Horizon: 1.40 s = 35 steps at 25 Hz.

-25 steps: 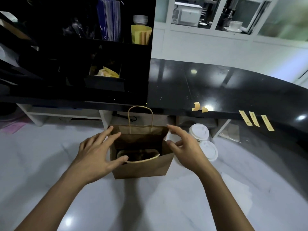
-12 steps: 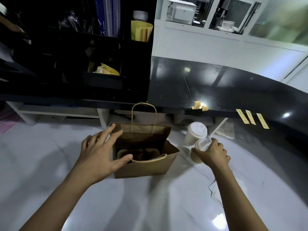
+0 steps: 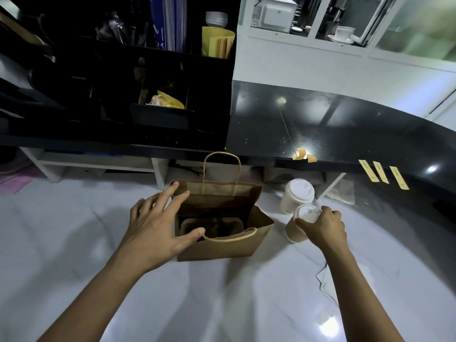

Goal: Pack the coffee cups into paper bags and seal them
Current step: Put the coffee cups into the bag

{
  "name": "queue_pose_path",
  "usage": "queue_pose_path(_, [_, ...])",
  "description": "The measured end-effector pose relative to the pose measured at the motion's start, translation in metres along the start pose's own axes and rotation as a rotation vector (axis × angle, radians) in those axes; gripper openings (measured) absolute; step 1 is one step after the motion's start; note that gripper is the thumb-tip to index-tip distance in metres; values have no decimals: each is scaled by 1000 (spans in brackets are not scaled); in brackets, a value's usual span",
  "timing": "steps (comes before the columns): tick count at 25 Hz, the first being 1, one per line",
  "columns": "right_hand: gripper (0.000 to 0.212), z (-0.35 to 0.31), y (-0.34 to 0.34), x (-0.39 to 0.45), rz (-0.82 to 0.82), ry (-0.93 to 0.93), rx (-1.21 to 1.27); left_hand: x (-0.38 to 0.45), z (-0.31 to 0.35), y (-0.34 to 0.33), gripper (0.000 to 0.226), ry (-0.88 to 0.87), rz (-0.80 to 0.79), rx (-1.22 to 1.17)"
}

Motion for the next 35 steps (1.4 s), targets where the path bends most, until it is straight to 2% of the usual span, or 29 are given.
queue_pose_path(5, [82, -19, 23, -7, 34, 56, 143, 0, 0, 1, 95, -9, 4, -6])
queue_pose_path(15, [69, -105, 114, -50, 267, 423, 439, 1, 3, 3, 100, -26, 25, -82])
queue_pose_path(18, [68, -127, 123, -65, 222, 499, 578, 2, 2, 2, 105, -21, 35, -100])
queue_pose_path(22, [73, -151, 110, -77, 7, 578, 642, 2, 1, 1, 109, -33, 35, -150])
queue_pose_path(24, [75, -161, 92, -79, -142, 635, 572, 3, 0, 2, 109, -42, 34, -173])
queue_pose_path(26, [74, -171, 71, -80, -243, 722, 363, 3, -1, 1, 109, -43, 30, -180])
queue_pose_path(30, [81, -192, 32, -74, -355, 837, 25, 3, -1, 1, 110, -48, 22, -197])
queue_pose_path(35, [84, -213, -4, -66, -437, 917, -142, 1, -1, 3, 113, -50, 12, -211])
Point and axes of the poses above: each hand's wrist, its own x-axis towards the middle knuckle, its own y-axis out of the back of the hand, z = x × y, the point moved 5 cm from there along x, towards the middle knuckle, and after that the axes turned 13 degrees about y, right-handed, at the moved point
